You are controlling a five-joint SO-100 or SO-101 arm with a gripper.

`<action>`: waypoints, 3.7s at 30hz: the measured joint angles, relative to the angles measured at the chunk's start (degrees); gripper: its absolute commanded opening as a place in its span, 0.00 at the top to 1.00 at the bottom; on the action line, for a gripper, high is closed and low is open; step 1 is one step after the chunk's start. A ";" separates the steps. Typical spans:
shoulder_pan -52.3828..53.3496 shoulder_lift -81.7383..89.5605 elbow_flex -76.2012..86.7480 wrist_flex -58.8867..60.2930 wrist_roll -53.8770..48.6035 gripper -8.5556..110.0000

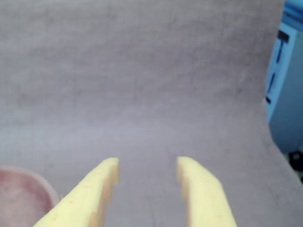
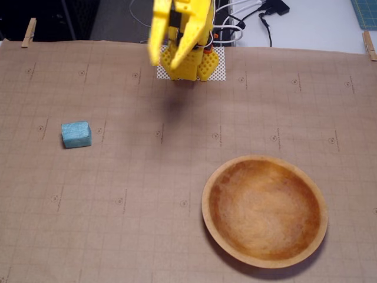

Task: Grasp a blue block and put it in the bowl.

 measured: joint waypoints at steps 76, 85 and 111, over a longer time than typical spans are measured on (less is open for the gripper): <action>18.72 -71.63 -22.76 3.60 25.22 0.39; 18.98 -81.56 -29.36 3.60 25.75 0.39; 31.03 -89.47 -32.52 3.60 25.75 0.39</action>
